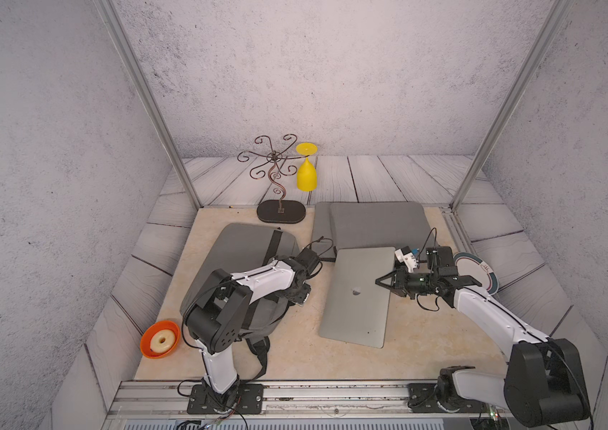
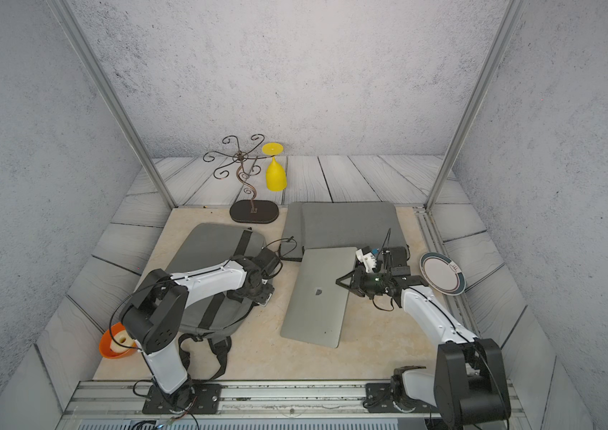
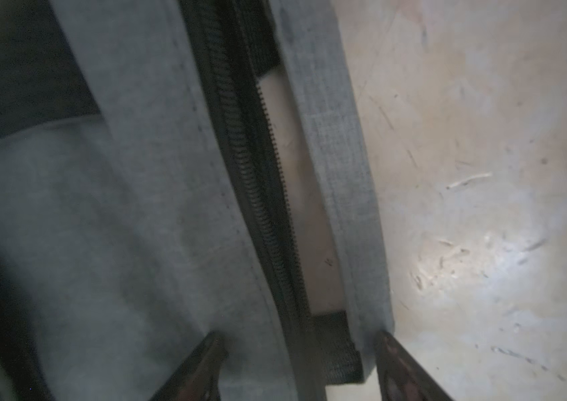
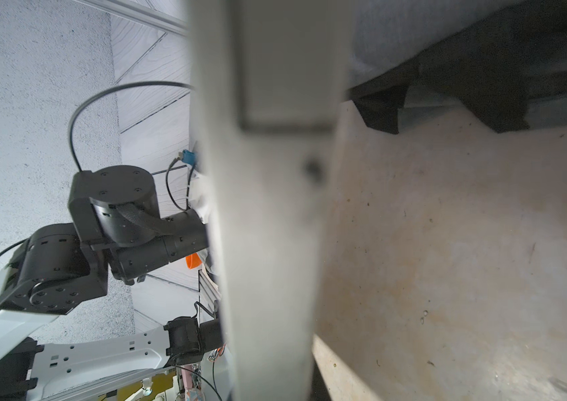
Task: Open the zippered laptop bag and take out the laptop
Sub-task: Move the zippered laptop bag to the corner of the board.
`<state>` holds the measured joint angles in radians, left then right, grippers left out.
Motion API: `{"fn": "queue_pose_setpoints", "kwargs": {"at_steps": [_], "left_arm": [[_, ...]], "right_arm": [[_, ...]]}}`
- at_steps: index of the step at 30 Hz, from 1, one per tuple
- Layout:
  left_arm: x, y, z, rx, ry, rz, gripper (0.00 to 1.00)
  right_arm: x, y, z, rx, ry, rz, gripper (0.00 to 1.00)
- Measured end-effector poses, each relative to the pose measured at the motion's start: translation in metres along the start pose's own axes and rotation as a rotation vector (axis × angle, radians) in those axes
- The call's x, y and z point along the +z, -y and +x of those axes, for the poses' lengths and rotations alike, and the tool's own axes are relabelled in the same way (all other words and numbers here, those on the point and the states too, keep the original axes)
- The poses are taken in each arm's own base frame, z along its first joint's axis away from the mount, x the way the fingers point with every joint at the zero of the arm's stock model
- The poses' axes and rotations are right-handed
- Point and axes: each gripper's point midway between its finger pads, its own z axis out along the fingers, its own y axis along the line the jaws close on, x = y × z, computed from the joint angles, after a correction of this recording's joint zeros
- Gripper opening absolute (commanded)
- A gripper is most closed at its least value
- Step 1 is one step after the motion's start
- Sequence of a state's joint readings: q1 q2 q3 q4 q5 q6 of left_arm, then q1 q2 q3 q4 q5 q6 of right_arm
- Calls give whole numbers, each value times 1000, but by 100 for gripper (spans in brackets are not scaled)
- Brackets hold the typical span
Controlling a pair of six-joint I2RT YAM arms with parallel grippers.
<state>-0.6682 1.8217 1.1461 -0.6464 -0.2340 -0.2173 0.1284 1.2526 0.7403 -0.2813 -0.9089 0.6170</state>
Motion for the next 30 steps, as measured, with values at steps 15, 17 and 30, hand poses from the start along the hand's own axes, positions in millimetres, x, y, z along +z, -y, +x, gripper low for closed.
{"fn": "queue_pose_setpoints", "kwargs": {"at_steps": [15, 17, 30], "left_arm": [[9, -23, -18, -18, 1, -213, 54], [11, -26, -18, -24, -8, -241, 47], [20, -37, -14, -44, -41, -304, 0]], "right_arm": [[0, -3, -2, -12, 7, -18, 0], [0, -3, -2, -12, 6, -21, 0], [0, -6, -1, -18, -1, -38, 0]]}}
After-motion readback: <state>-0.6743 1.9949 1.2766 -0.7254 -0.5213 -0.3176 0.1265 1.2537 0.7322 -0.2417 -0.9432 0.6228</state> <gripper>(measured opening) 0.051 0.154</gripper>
